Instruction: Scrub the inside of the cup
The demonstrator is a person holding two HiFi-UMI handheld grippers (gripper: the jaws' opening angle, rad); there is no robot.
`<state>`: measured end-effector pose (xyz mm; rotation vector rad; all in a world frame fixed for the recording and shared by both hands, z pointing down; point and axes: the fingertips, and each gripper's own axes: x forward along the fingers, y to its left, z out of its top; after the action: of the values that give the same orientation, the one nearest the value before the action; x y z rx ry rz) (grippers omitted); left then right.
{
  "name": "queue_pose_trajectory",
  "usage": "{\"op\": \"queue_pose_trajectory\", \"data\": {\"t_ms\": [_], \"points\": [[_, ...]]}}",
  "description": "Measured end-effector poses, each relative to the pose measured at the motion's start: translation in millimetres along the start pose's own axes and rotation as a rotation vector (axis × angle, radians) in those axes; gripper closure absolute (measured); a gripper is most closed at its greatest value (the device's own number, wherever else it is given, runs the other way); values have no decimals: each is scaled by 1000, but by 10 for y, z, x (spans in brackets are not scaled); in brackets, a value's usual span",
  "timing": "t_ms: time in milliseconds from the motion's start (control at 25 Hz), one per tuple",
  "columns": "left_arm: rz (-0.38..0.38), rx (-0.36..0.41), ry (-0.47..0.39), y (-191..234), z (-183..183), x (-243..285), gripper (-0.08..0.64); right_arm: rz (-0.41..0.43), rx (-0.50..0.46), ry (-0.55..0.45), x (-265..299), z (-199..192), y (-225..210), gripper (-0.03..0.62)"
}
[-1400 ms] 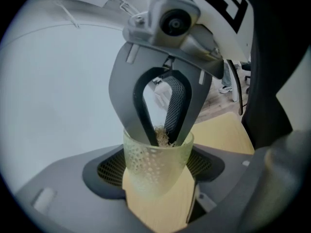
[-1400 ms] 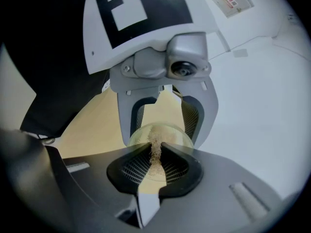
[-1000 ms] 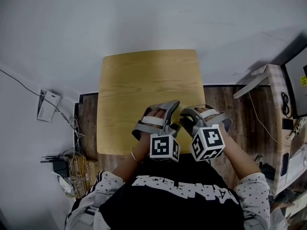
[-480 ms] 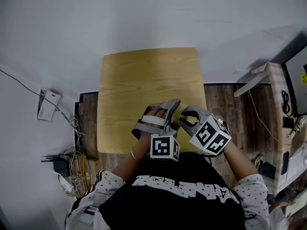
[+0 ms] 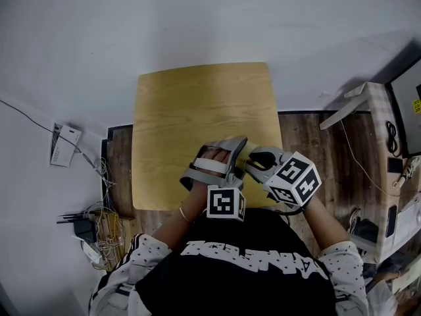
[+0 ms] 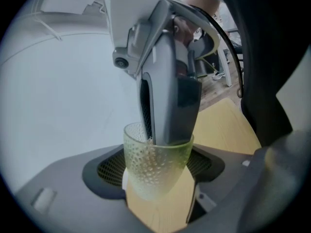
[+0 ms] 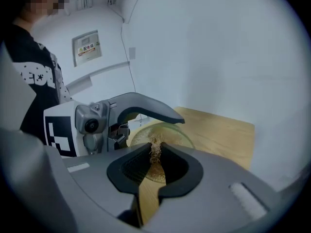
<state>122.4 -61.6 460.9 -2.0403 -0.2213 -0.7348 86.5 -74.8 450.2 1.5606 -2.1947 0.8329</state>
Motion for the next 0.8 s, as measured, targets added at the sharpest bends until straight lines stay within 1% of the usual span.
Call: {"op": "queue_pose_trajectory", "data": {"t_ms": [80, 280, 480, 800], "points": [[5, 13, 0, 6, 5, 13, 181, 10, 58, -22, -6, 8, -18, 528], [14, 31, -3, 38, 10, 42, 181, 56, 248, -101, -27, 51, -64, 528], [15, 40, -3, 41, 18, 60, 181, 85, 322, -125, -43, 56, -79, 528], [27, 70, 7, 76, 7, 86, 181, 147, 509, -218, -61, 119, -129, 528]]}}
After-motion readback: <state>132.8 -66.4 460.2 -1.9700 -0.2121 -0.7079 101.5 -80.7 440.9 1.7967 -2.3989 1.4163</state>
